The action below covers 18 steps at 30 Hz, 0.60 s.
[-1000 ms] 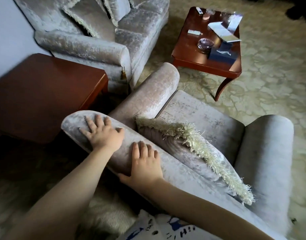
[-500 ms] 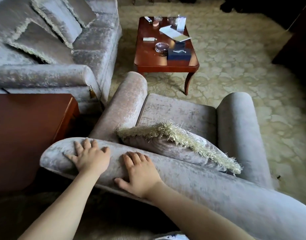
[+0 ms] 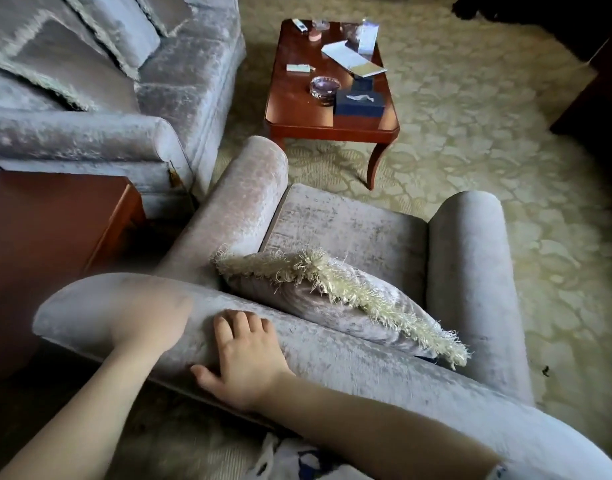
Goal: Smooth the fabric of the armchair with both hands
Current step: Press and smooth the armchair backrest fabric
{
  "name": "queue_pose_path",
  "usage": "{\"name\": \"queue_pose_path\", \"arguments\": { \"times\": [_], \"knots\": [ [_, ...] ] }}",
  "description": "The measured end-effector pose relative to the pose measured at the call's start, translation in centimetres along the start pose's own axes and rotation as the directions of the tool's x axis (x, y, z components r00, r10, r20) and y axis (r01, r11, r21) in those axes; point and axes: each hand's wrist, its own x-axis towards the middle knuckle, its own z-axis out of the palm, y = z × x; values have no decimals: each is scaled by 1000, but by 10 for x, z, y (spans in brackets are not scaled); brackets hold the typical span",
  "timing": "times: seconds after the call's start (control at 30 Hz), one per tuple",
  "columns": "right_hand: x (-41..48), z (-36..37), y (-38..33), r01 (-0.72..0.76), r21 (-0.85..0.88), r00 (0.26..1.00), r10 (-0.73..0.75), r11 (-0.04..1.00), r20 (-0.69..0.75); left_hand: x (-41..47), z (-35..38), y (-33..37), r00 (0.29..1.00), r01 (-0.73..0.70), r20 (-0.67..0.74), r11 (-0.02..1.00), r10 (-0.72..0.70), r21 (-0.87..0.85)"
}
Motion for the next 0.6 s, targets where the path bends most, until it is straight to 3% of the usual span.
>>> {"name": "queue_pose_path", "arguments": {
  "times": [0.23,0.4,0.6],
  "knots": [
    [-7,-24,41,35,-21,997,-33,999,66,-27,6,22,998,-63,-12,998,63,-27],
    [-41,-27,41,-266,56,963,268,962,-26,-42,3,4,982,-191,-18,981,190,-32],
    [-114,-55,88,-513,55,826,510,857,-239,-44,-5,7,985,-172,14,985,172,8]
  ]
}}
